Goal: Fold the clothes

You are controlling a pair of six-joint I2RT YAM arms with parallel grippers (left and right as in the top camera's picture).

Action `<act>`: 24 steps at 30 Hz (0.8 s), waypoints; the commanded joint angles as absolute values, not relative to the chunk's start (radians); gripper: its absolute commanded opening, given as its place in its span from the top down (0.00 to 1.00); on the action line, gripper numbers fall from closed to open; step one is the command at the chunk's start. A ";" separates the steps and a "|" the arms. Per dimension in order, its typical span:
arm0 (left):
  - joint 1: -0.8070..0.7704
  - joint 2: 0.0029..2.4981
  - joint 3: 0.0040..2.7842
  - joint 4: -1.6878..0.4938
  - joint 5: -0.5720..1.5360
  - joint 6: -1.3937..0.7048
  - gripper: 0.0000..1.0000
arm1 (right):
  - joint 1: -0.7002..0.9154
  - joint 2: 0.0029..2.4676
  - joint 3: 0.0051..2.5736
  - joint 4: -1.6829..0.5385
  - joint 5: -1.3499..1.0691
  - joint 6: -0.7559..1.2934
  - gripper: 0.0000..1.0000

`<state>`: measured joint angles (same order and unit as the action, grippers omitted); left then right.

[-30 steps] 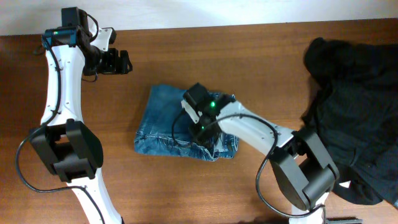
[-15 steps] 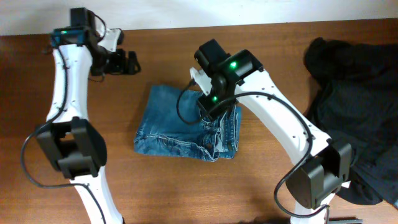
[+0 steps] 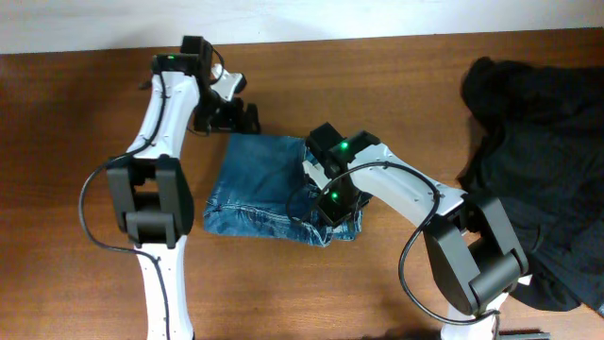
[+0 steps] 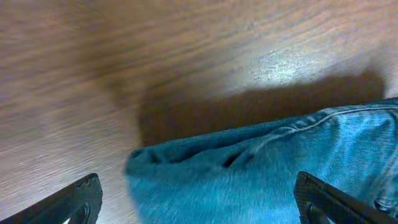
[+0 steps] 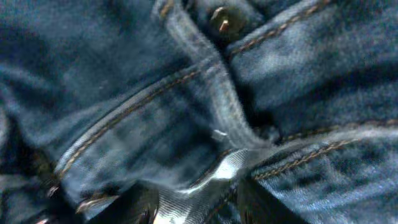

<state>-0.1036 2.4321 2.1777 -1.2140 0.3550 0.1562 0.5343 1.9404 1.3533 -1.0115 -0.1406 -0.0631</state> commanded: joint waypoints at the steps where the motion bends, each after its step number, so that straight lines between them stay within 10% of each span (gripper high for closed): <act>1: -0.118 2.477 2.189 -1.223 0.371 0.154 0.02 | 0.478 1.938 1.334 -0.947 -0.093 -0.063 0.55; 17: -0.125 2.491 2.189 -1.577 0.371 0.163 0.33 | 0.319 1.938 1.336 -0.575 -0.048 -0.105 0.48; 24: -0.102 2.491 2.197 -1.568 0.371 0.174 0.17 | 0.319 1.934 1.613 -0.807 0.004 -0.105 0.28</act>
<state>-0.1154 2.4790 2.1788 -1.5696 0.3515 0.1635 0.3222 1.9427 1.4292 -0.7136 -0.0334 -0.1020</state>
